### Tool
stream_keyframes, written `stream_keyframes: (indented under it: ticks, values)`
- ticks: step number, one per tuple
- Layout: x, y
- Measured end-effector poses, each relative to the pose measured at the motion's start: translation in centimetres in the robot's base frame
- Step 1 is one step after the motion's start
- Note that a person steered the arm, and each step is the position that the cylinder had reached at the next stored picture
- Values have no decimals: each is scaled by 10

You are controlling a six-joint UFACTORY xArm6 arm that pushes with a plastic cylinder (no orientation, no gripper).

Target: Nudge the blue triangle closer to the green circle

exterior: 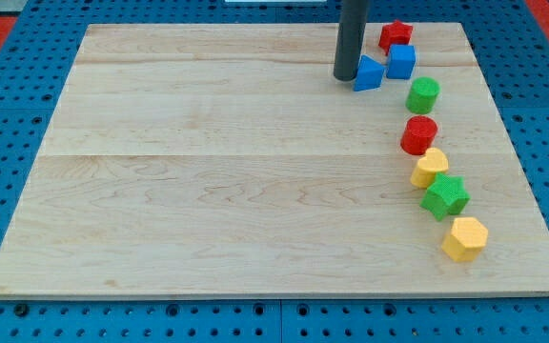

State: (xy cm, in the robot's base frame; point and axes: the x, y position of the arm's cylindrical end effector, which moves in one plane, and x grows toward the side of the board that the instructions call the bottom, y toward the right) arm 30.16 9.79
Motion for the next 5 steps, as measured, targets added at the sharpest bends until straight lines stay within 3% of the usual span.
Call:
stream_keyframes:
  ticks: [2, 5]
  values:
    - [-21, -18]
    - [-11, 13]
